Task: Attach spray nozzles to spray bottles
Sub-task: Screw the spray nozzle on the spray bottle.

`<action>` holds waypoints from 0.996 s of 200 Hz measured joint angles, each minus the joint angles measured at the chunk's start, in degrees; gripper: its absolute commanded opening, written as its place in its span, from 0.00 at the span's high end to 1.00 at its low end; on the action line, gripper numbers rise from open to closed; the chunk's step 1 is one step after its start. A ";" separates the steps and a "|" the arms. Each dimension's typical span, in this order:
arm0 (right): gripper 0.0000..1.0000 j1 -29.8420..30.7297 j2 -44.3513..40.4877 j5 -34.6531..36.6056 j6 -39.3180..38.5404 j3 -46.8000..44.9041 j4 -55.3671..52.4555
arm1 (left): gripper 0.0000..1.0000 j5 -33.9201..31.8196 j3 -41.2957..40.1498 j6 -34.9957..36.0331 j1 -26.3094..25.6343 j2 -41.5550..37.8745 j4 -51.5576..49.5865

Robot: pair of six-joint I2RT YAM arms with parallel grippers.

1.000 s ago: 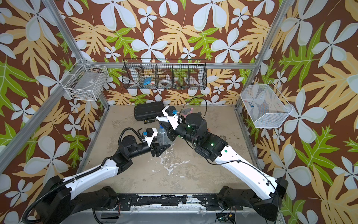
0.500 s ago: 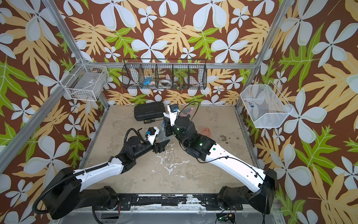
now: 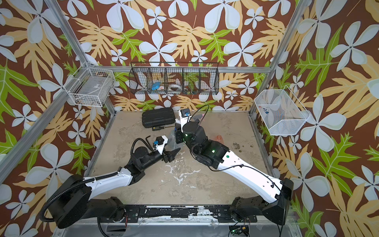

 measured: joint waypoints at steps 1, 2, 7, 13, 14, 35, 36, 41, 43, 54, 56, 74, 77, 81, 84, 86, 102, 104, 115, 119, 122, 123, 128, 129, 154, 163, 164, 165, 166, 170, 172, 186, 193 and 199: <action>0.54 0.00 -0.07 -0.04 -0.09 0.04 -0.13 | 0.41 0.07 0.00 0.00 0.00 0.04 0.13; 0.53 -0.02 -0.17 -0.20 -0.20 0.13 -0.35 | 0.41 0.17 0.00 0.00 0.00 0.09 0.33; 0.53 -0.17 -0.57 -0.87 -0.70 0.37 -1.01 | 0.40 0.57 0.00 0.02 0.00 0.31 1.03; 0.52 -0.20 -1.11 -1.38 -1.18 0.61 -1.79 | 0.40 0.98 0.00 0.02 0.00 0.57 1.88; 0.52 -0.20 -1.18 -1.42 -1.22 0.63 -1.88 | 0.41 1.03 0.00 0.00 0.00 0.59 1.95; 0.45 0.04 -3.17 -4.76 -3.28 0.74 -7.04 | 0.40 0.55 0.00 -1.05 0.00 1.46 7.02; 0.44 0.07 -3.21 -4.79 -3.34 0.72 -7.19 | 0.40 0.55 0.00 -1.07 0.00 1.49 7.21; 0.42 0.07 -3.48 -5.51 -3.98 0.68 -8.20 | 0.40 0.59 0.02 -1.16 0.11 1.60 8.92; 0.42 0.04 -3.61 -5.88 -4.04 0.68 -8.55 | 0.40 0.48 0.02 -1.20 0.11 1.64 9.25; 0.37 0.00 -4.39 -6.93 -4.94 0.74 -10.05 | 0.40 0.57 0.02 -1.92 0.11 2.16 11.32; 0.37 -0.02 -4.57 -7.10 -5.16 0.76 -10.40 | 0.40 0.61 0.02 -1.92 0.09 2.25 11.56; 0.33 -0.17 -6.08 -8.98 -6.12 0.96 -12.04 | 0.40 1.14 -0.37 -2.05 0.09 3.17 14.88; 0.32 -0.17 -6.32 -9.16 -6.38 0.96 -12.15 | 0.40 1.20 -0.39 -2.12 0.09 3.32 15.19; 0.31 -0.15 -6.71 -9.51 -6.82 0.96 -12.35 | 0.40 1.31 -0.39 -2.12 0.07 3.56 15.58; 0.31 -0.15 -6.99 -10.01 -6.95 0.96 -12.44 | 0.40 1.36 -0.39 -2.14 0.07 3.72 15.85; 0.31 -0.15 -7.19 -10.27 -6.99 0.96 -12.50 | 0.40 1.40 -0.39 -2.14 0.07 3.82 16.00; 0.30 -0.15 -8.59 -11.91 -8.13 0.94 -12.52 | 0.40 1.53 -0.42 -2.36 0.07 4.59 16.92; 0.29 -0.15 -8.74 -12.02 -8.28 0.94 -12.50 | 0.40 1.53 -0.42 -2.40 0.07 4.68 17.05; 0.28 -0.42 -9.31 -13.31 -8.35 0.98 -12.50 | 0.40 1.70 -0.46 -2.82 0.07 5.03 17.64; 0.27 -0.59 -9.44 -13.42 -8.52 1.01 -12.55 | 0.40 1.70 -0.48 -2.99 0.07 5.14 17.81; 0.26 -0.70 -9.53 -13.40 -8.61 1.07 -12.63 | 0.40 1.73 -0.48 -3.13 0.07 5.20 17.86; 0.26 -0.72 -9.55 -13.40 -8.66 1.07 -12.68 | 0.40 1.75 -0.48 -3.21 0.07 5.25 17.90; 0.24 -0.94 -9.75 -13.62 -8.81 1.14 -12.83 | 0.40 1.88 -0.50 -3.43 0.07 5.38 18.14; 0.23 -1.03 -9.81 -13.77 -8.85 1.18 -12.92 | 0.40 1.90 -0.52 -3.43 0.07 5.40 18.16; 0.10 -3.85 -11.32 -16.50 -10.21 2.58 -14.08 | 0.40 3.02 -0.57 -3.43 0.07 5.75 18.45; 0.07 -5.42 -11.89 -16.92 -10.75 3.54 -14.34 | 0.39 3.96 -0.57 -3.45 0.07 5.86 18.43; 0.07 -5.57 -11.91 -17.03 -10.82 3.63 -14.36 | 0.39 4.00 -0.57 -3.45 0.07 5.86 18.43; 0.07 -5.84 -11.98 -17.20 -10.93 3.80 -14.45 | 0.40 4.07 -0.57 -3.45 0.07 5.88 18.43; 0.06 -5.97 -12.00 -17.27 -10.99 3.89 -14.47 | 0.39 4.11 -0.57 -3.45 0.07 5.88 18.43; 0.06 -6.78 -12.15 -17.88 -11.34 4.44 -14.60 | 0.39 4.52 -0.59 -3.45 0.09 5.90 18.43; 0.05 -7.23 -12.22 -18.08 -11.43 4.74 -14.67 | 0.39 4.76 -0.59 -3.45 0.09 5.90 18.43; 0.03 -10.29 -12.17 -20.79 -12.31 6.86 -15.02 | 0.39 5.77 -0.81 -3.45 0.11 5.90 18.43; 0.03 -11.82 -11.89 -22.56 -12.98 7.85 -15.08 | 0.39 6.67 -0.98 -3.48 0.13 5.90 18.36; 0.02 -12.87 -11.41 -23.91 -13.22 8.72 -15.13 | 0.39 7.23 -1.11 -3.52 0.17 5.90 18.34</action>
